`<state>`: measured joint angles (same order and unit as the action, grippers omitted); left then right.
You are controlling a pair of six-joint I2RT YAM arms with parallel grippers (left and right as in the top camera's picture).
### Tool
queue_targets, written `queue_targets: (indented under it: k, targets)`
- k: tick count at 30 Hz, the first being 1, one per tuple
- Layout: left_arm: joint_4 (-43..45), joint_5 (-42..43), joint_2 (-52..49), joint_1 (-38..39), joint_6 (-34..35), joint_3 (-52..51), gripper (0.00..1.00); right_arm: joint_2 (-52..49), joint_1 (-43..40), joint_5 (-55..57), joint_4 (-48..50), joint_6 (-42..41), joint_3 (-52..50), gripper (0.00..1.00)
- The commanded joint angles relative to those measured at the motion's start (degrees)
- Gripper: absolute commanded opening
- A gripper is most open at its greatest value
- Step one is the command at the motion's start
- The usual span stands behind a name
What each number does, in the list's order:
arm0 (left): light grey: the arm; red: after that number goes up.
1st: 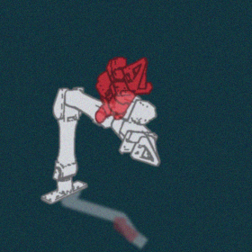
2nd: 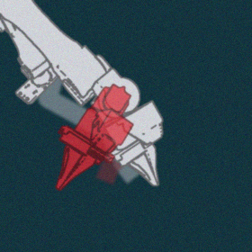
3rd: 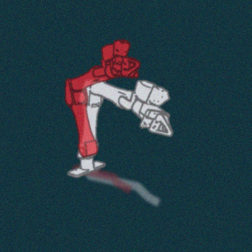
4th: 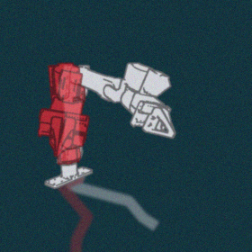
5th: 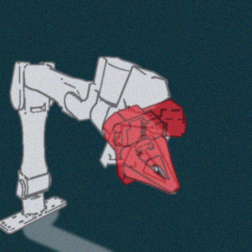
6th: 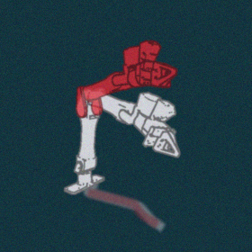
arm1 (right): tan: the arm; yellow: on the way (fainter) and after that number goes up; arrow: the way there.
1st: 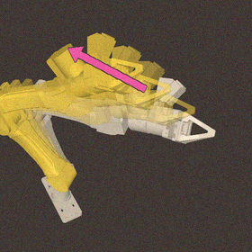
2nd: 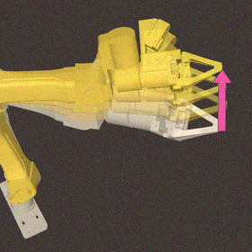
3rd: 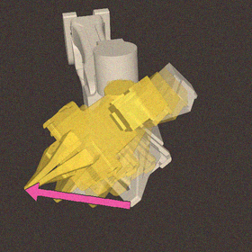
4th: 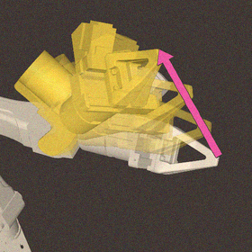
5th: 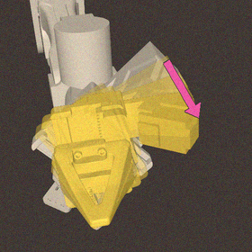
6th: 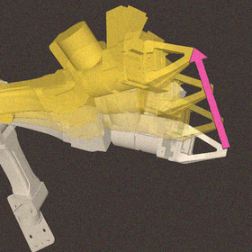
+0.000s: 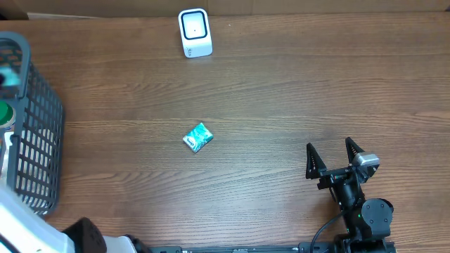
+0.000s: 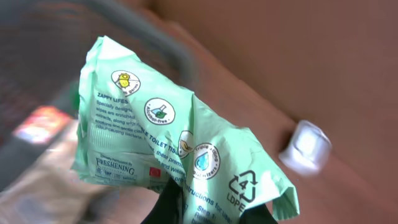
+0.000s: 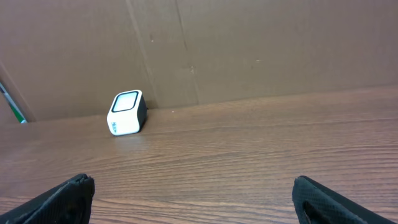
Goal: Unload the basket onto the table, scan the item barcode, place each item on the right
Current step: 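Lift the light green plastic bag and place it beside the tissue pack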
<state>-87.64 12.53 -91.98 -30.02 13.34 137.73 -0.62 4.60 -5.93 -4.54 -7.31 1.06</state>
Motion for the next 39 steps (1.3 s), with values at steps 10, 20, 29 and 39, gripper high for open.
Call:
queue_targets:
  k: [10,20,29,39]
  targets:
    - [-3.74,-9.84,-7.19,32.17,-6.12,-12.33,0.04,0.46,0.26,0.35,0.17,-0.11,-0.61,1.00]
    - [6.58,-14.64,-13.70,45.27,-9.57,-34.99,0.04,0.46,0.26,0.35,0.15,-0.11,-0.61,1.00]
    - [21.24,-10.93,-16.39,46.99,-9.46,-50.64,0.04,0.46,0.26,0.35,0.17,-0.11,-0.61,1.00]
    - [28.81,-14.23,-16.33,46.66,-7.32,-53.62,0.64,0.46,0.26,0.35,0.15,-0.11,-0.61,1.00]
